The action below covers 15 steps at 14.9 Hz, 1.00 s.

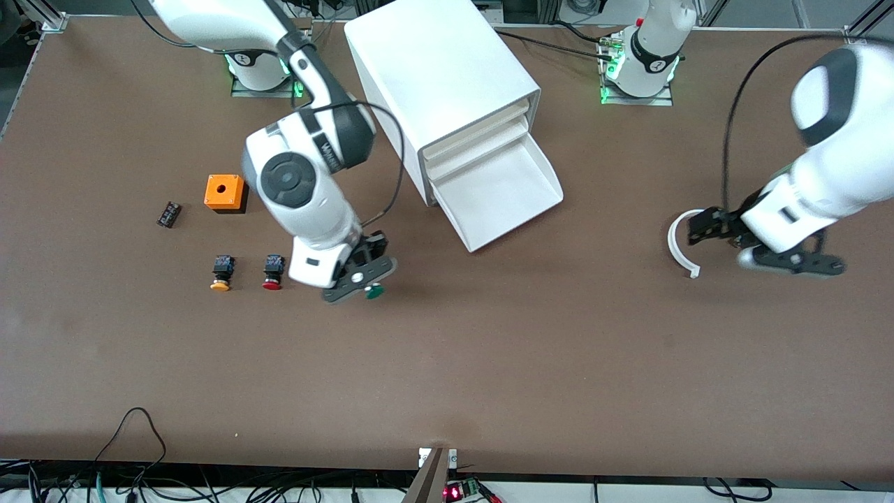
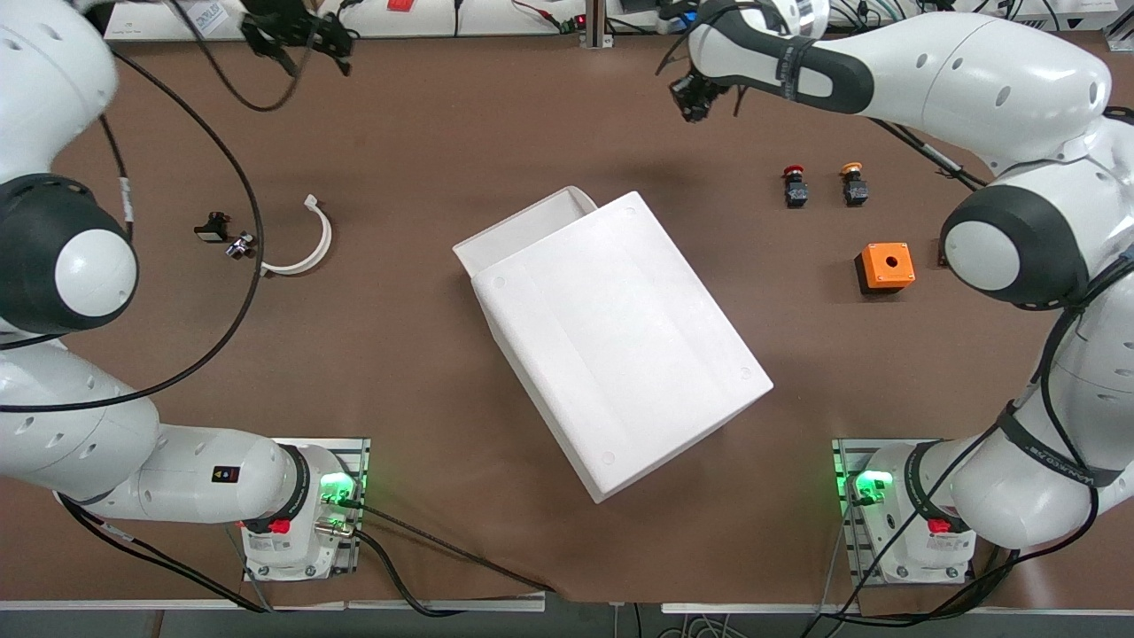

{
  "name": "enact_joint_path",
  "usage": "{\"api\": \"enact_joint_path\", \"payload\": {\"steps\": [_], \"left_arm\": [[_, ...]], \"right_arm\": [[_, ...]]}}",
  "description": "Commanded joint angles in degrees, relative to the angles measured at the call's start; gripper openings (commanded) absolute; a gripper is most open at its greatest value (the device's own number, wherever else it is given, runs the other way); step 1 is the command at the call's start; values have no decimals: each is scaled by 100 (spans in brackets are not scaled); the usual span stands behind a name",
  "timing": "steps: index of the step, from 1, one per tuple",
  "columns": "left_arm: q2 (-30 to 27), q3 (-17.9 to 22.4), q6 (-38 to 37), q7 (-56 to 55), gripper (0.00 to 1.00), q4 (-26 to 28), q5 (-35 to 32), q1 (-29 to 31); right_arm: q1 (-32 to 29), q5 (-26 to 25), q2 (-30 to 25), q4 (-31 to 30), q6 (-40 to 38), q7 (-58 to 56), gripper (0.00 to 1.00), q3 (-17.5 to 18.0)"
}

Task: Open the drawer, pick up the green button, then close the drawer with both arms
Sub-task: 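Lift the green button out with the right gripper while the left gripper approaches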

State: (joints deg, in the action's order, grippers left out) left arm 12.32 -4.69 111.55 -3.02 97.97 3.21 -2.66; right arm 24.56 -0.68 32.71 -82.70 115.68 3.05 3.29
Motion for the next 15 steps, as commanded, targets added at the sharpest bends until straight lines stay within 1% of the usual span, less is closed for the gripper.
{"api": "enact_joint_path", "payload": {"steps": [1, 3, 4, 6, 8, 10, 12, 13, 14, 15], "left_arm": [[-10, -355, 1092, -732, 100, 861, -57, -41], [217, -619, 1945, -1373, 100, 1267, -58, -67], [410, -742, 2367, -1690, 100, 1373, -58, -94], [788, -796, 2983, -2419, 100, 1497, -136, -365], [1079, -805, 3240, -3043, 100, 1524, -329, -550], [1334, -814, 3363, -3536, 100, 1524, -339, -840], [1405, -849, 3390, -4011, 100, 1655, -339, -1060], [1397, -962, 3390, -4222, 100, 1760, -339, -1087], [1379, -1085, 3390, -4381, 100, 1865, -339, -1087], [1361, -1199, 3390, -4469, 100, 1962, -339, -1087]], "right_arm": [[-258, -248, -274, -860, 147, 1019, 10, 75], [-373, -485, -282, -1220, 323, 1127, 10, 75], [-417, -486, -282, -1370, 454, 1188, 10, 75], [-496, -495, -282, -1756, 866, 1373, 10, 75], [-557, -486, -282, -2152, 1393, 1435, 10, 75], [-610, -495, -282, -2460, 1737, 1435, 11, 75], [-628, -495, -282, -2654, 1914, 1426, 12, 75], [-637, -495, -282, -2715, 2002, 1426, 13, 75], [-646, -486, -265, -2777, 2089, 1435, 18, 75], [-672, -477, -265, -2786, 2108, 1435, 35, 75]]}}
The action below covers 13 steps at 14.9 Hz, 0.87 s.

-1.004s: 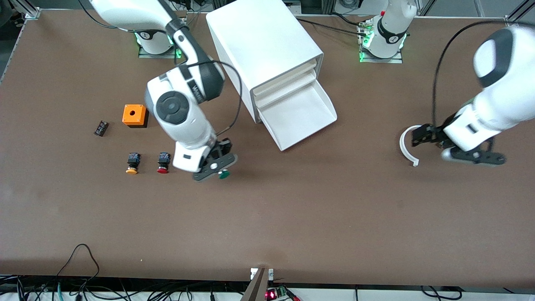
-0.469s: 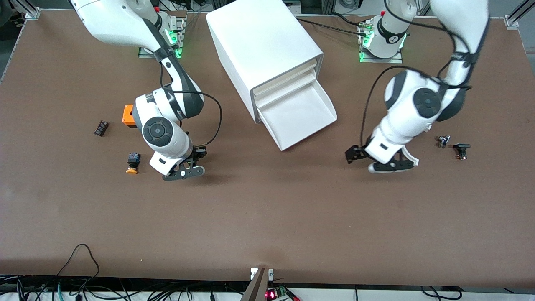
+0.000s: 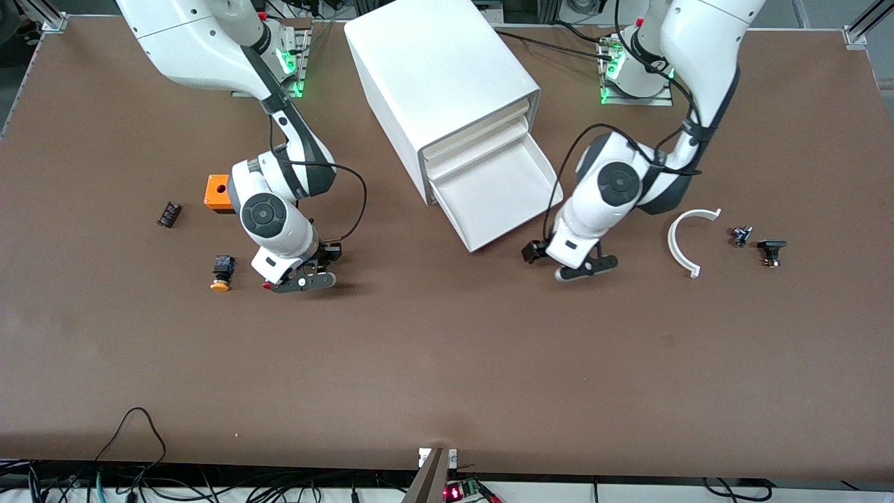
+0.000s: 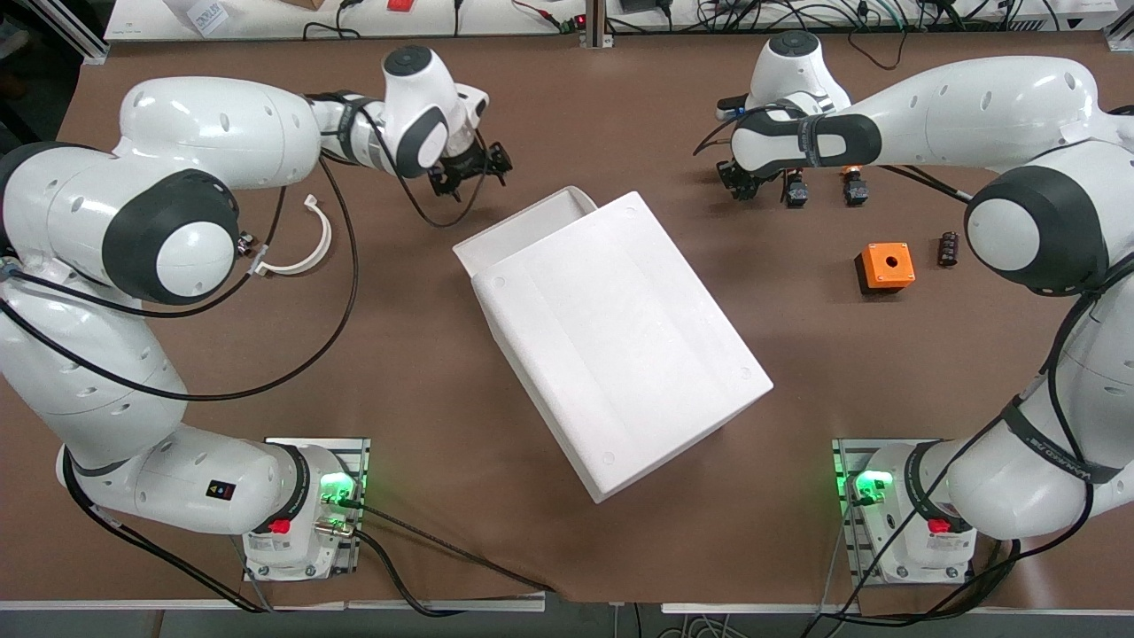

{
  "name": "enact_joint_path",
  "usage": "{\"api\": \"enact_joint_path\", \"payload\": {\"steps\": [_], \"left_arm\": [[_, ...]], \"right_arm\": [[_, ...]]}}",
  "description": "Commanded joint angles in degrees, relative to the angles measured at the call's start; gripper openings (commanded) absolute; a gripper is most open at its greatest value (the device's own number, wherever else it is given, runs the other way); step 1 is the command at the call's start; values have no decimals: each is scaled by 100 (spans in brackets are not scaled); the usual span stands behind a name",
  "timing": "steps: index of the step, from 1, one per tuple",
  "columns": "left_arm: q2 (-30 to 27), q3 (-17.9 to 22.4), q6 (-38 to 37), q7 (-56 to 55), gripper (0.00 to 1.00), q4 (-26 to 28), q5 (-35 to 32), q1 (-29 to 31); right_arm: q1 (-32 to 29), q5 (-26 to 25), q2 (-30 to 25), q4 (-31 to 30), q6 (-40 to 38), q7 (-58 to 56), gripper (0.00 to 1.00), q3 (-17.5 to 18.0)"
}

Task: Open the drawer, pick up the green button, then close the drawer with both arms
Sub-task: 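Place the button with the right gripper while the left gripper pushes the drawer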

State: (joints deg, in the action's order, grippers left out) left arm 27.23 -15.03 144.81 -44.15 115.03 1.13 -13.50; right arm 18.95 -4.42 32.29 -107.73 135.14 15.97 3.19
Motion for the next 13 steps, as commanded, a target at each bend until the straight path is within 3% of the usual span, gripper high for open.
{"api": "enact_joint_path", "payload": {"steps": [1, 2, 8, 13], "left_arm": [[-174, -245, 65, -427, 100, 396, -122, -3], [-209, -307, 74, -472, 100, 511, -122, -3], [-472, -1009, 13, -1332, 100, 1021, -43, 40], [-693, -1608, -215, -1272, 100, 1224, -43, 58]], "right_arm": [[-128, -77, -224, -284, 144, 230, 80, 85], [-163, -77, -250, -258, 126, 405, 100, 85], [-216, -59, -820, 92, -293, 864, 100, 85], [-436, 81, -865, 1718, -2525, 855, 100, 85]]}}
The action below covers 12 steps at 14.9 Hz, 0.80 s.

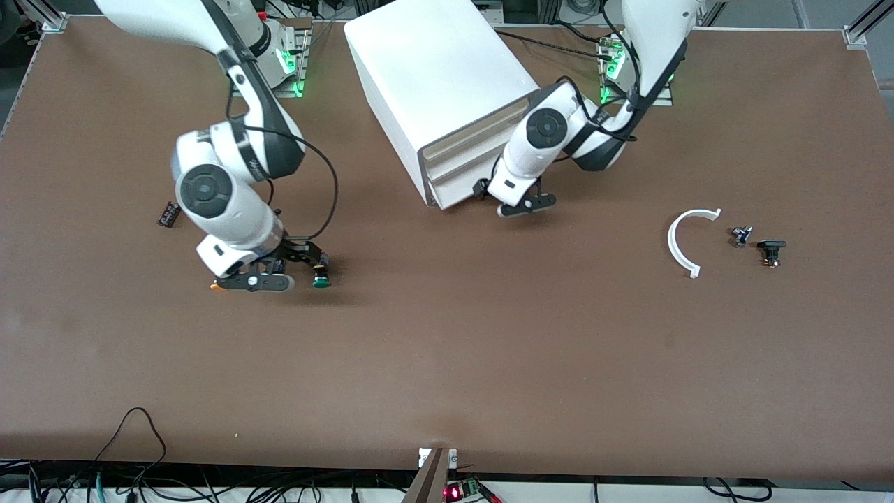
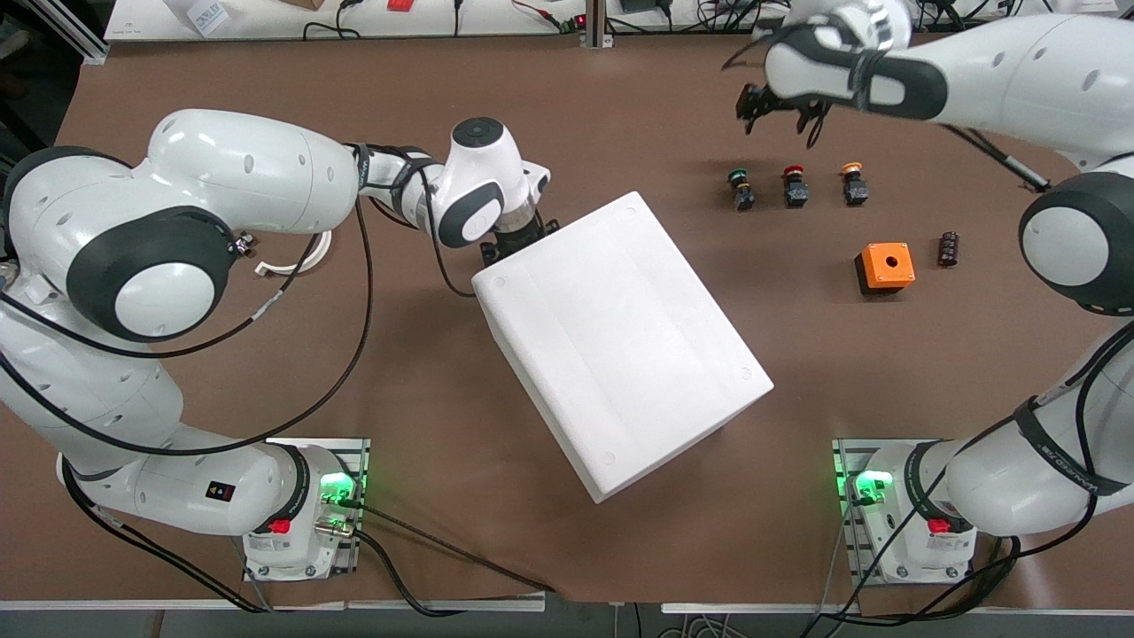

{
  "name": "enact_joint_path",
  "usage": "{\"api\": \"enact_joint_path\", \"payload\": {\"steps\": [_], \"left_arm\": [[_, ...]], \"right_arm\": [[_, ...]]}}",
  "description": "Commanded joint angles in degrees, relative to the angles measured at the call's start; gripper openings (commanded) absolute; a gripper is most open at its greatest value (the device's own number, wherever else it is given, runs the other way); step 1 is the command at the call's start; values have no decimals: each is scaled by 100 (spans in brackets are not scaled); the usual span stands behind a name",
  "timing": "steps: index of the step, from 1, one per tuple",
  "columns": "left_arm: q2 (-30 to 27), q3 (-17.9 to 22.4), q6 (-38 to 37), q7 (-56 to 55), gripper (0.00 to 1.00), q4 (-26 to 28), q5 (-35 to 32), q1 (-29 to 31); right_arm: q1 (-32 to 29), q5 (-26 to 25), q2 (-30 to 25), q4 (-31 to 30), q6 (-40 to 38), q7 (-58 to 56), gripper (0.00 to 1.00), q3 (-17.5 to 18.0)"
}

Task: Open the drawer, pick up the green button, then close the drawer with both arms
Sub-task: 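Place the button with the right gripper while the left gripper pushes the drawer, then push the drawer fully shut with the left gripper while the right gripper retracts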

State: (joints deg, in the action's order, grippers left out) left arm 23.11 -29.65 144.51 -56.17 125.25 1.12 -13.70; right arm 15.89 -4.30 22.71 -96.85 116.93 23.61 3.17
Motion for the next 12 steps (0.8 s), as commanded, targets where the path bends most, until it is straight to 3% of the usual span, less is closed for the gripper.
{"api": "enact_joint_path", "payload": {"steps": [1, 5, 10, 12], "left_arm": [[-289, -155, -282, -70, 100, 210, -42, 78], [-333, -268, -415, -70, 100, 236, -42, 113], [-526, -909, -538, -70, 100, 281, -42, 122], [-631, -928, -538, -70, 100, 280, -42, 262]], "right_arm": [[-199, 87, 67, 833, -968, 100, 100, 87], [-761, 78, -90, 1633, -1900, 30, 100, 140], [-1166, -79, -635, 1652, -2340, -31, 100, 88], [-1254, -246, -802, 1635, -2438, -84, 100, 53]]}}
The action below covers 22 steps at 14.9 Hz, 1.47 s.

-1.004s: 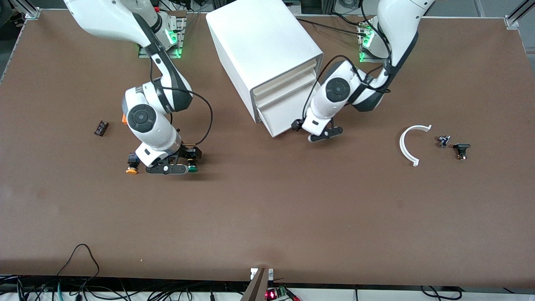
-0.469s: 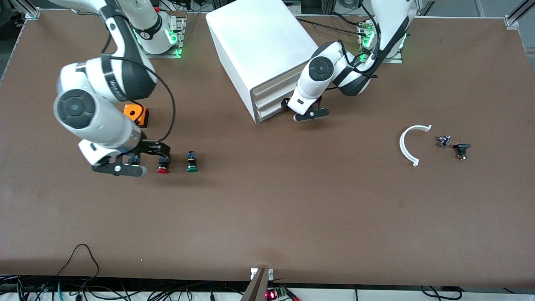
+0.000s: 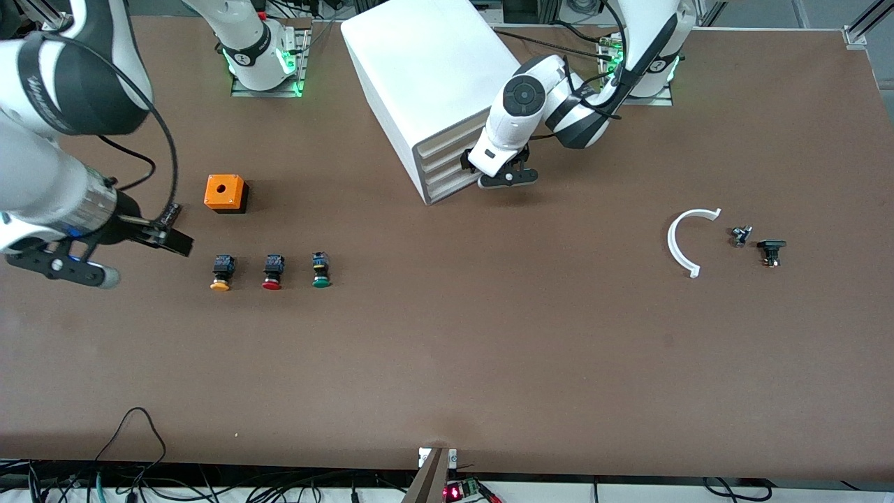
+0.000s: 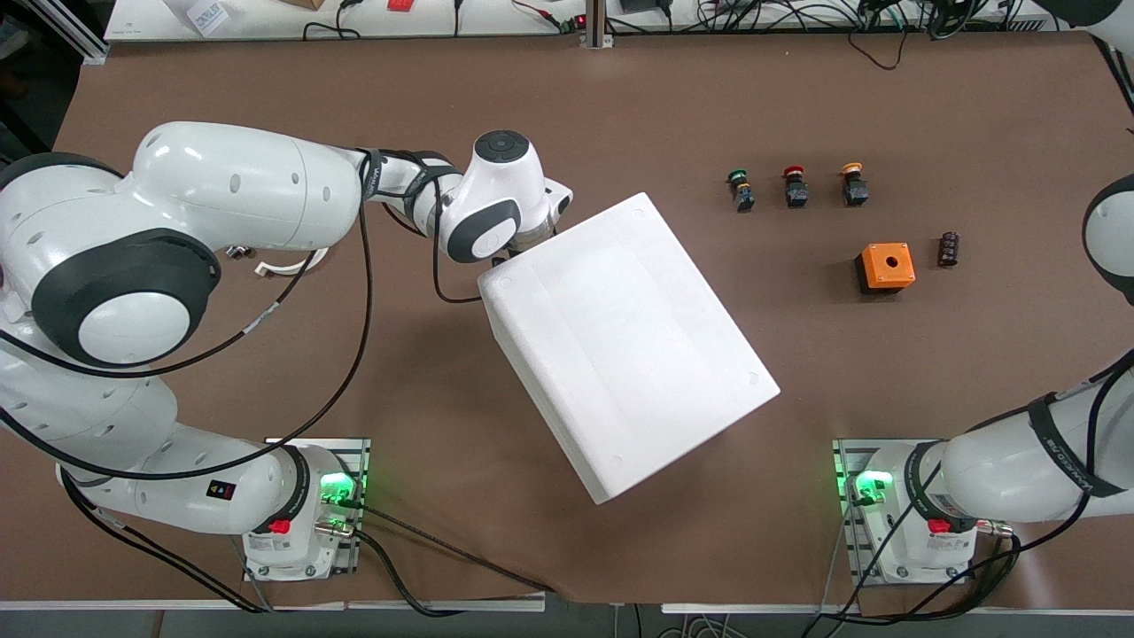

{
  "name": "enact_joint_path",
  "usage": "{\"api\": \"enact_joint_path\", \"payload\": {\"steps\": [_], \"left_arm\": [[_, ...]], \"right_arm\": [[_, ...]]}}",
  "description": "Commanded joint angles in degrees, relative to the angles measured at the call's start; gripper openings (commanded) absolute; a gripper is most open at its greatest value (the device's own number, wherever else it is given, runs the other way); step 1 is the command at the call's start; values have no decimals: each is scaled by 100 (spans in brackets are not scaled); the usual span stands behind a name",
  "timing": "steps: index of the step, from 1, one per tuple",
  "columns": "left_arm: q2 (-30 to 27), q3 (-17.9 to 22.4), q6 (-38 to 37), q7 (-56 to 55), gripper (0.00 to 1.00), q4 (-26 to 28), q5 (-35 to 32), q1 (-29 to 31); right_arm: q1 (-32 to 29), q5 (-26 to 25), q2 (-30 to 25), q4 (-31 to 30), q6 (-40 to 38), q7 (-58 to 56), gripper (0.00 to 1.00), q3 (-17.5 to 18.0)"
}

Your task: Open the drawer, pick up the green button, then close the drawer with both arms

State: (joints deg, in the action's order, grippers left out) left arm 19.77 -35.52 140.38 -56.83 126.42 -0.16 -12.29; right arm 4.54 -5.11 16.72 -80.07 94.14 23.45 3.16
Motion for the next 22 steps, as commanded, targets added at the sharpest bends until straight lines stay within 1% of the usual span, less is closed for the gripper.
{"api": "enact_joint_path", "payload": {"steps": [1, 2, 3, 5, 6, 8, 9, 10, 11, 12, 13, 15, 17, 19, 22], "left_arm": [[-316, -342, -125, -12, 100, 155, 86, 261], [-334, -342, -125, -4, 100, 146, 86, 340], [-404, -324, -125, 5, 100, 137, 86, 454], [-579, -289, -47, 5, 100, 67, 51, 770], [-641, -254, 6, 23, 100, -3, 16, 868], [-912, 61, -28, 240, 100, -161, -54, 1009], [-1071, 211, -81, 791, 100, -188, -141, 1027], [-1272, 421, -220, 1440, 100, -214, -151, 1079], [-1440, 684, -457, 1882, 100, -258, -151, 1106], [-1546, 974, -694, 2260, 100, -458, -134, 1115], [-1608, 1168, -1010, 2603, 100, -704, -107, 1106], [-1827, 1520, -1817, 3394, 100, -1275, -90, 1106], [-2160, 1915, -2591, 4185, 100, -1697, -63, 1106], [-2390, 2180, -3268, 4906, 100, -2137, -19, 1106], [-2619, 2750, -4174, 5496, 100, -2717, -19, 1097]], "right_arm": [[-181, -174, -274, -44, -229, -95, 100, -112], [-190, -157, -353, -52, -404, -252, 100, -297], [-208, -130, -432, -113, -597, -679, 100, -490], [-208, -43, -494, -271, -564, -1673, 100, -877], [-217, -7, -573, -368, -546, -1929, 100, -913], [-252, 19, -844, -780, -363, -2020, 100, -914], [-252, 19, -1046, -1087, -205, -2037, 100, -905], [-252, 19, -1170, -1229, -195, -2046, 100, -870], [-252, 19, -1241, -1326, -203, -2055, 100, -861], [-261, 28, -1294, -1405, -151, -2072, 100, -861], [-261, 72, -1312, -1432, -142, -2125, 100, -878], [-261, 239, -1425, -1607, 67, -2152, 100, -896], [-261, 239, -1706, -2037, 367, -2213, 100, -888], [-261, 239, -1935, -2328, 421, -2239, 100, -879], [-261, 239, -2006, -2452, 474, -2239, 100, -896]]}}
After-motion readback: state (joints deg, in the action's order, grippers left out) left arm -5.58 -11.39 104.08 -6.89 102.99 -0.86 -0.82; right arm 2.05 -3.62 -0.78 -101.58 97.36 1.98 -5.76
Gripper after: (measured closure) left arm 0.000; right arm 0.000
